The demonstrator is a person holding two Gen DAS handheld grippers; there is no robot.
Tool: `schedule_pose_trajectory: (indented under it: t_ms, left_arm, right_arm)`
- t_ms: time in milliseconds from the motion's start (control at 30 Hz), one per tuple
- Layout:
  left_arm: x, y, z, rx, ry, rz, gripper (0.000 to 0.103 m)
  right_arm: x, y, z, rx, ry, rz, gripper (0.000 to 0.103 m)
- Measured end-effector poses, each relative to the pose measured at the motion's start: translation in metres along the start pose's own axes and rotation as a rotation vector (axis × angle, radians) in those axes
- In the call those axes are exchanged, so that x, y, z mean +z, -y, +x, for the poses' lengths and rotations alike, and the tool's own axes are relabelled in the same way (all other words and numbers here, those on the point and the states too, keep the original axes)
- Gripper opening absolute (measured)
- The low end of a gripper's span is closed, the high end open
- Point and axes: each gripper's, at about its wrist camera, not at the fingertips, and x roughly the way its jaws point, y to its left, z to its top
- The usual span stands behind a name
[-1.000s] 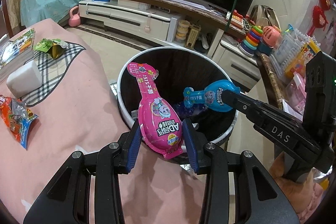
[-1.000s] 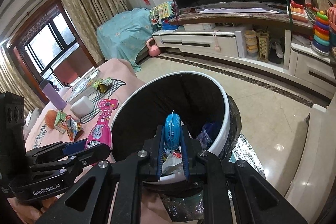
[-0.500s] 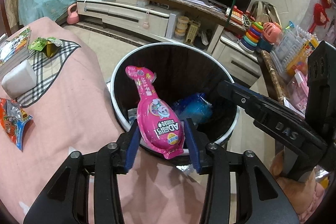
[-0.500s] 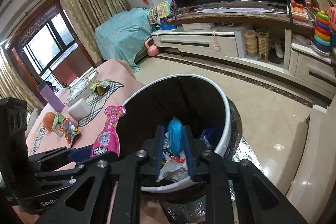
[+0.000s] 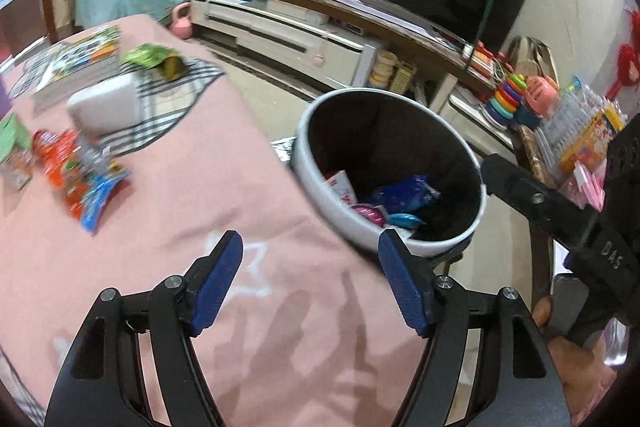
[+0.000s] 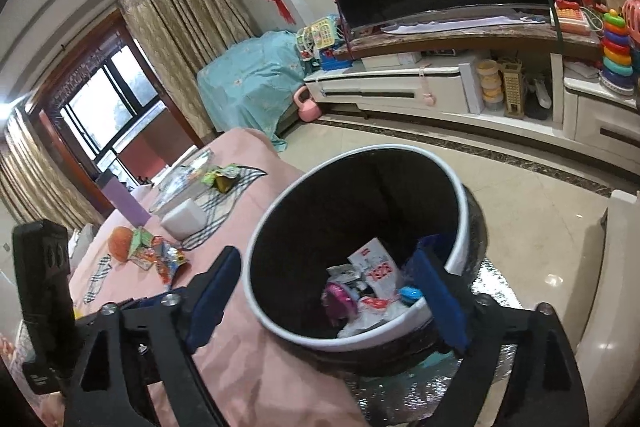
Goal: Collect trash
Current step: 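Move both tools back toward the remaining trash on the bed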
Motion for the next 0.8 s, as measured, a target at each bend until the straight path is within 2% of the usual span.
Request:
schedule_pose_trajectory:
  t_ms: [233,400,600,800]
  left_arm:
    - [-0.024,-0.044,-0.023,0.044,0.018,-0.093,0.074]
    - [-0.039,-0.075,-0.041,0.060,0.034,-0.171,0.074]
    - [-0.056,-0.113,-0.065,0.113,0.070,-0.237,0.074]
    - [-0.071,-0.145,-0.075,0.145,0.071,-0.308,0.074]
  right_arm:
    - [-0.013,-0.031,-0.002,0.045,-0.004,-0.022,0.097]
    - [-0.024,-0.058,0.003,0.077,-0.030,-0.048,0.100]
    - [-0.039,-0.089,0.010,0.091,-0.061,-0.107,0.100]
    - [-0.051,-0.115,0.023,0.124,-0.098,-0.155,0.101]
